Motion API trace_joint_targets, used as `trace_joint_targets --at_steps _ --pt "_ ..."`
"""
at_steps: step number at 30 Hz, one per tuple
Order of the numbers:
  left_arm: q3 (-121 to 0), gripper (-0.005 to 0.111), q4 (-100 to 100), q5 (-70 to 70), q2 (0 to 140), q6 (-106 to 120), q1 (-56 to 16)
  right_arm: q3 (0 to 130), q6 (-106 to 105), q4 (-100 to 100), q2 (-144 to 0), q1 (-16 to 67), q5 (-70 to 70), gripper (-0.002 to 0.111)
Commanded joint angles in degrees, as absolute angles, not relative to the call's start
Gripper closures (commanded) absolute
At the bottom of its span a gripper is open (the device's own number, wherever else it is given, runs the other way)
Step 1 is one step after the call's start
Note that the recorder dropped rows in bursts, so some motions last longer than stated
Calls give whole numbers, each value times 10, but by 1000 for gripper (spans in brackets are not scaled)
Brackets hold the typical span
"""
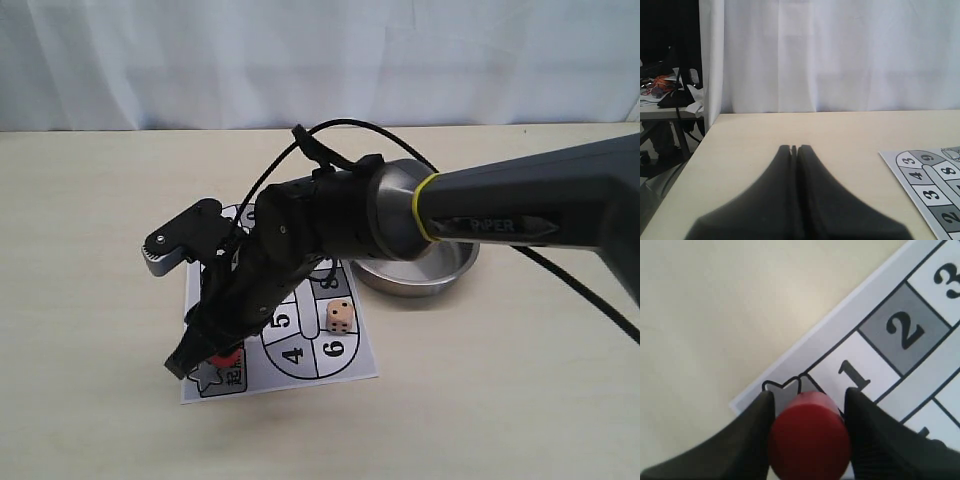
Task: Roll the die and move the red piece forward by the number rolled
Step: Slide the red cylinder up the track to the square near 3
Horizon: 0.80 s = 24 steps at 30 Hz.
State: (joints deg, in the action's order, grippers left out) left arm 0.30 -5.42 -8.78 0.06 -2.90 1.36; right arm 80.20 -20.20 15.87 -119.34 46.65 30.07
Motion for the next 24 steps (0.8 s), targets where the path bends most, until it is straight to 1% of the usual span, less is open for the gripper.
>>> trace_joint_targets --at_steps 1,7,13,18,24 --pt "0 107 -54 -82 0 -30 14 815 -201 156 -1188 467 273 104" --pt "0 107 -54 -82 0 -30 14 851 -201 155 -1206 467 277 104" --pt "0 107 -54 -82 0 -30 14 874 -188 88 -1243 467 285 104" --pt "0 107 -54 -82 0 -30 14 874 -154 63 -1270 467 277 104" --pt "0 107 -53 -82 0 -30 14 874 -154 63 -1264 467 285 104"
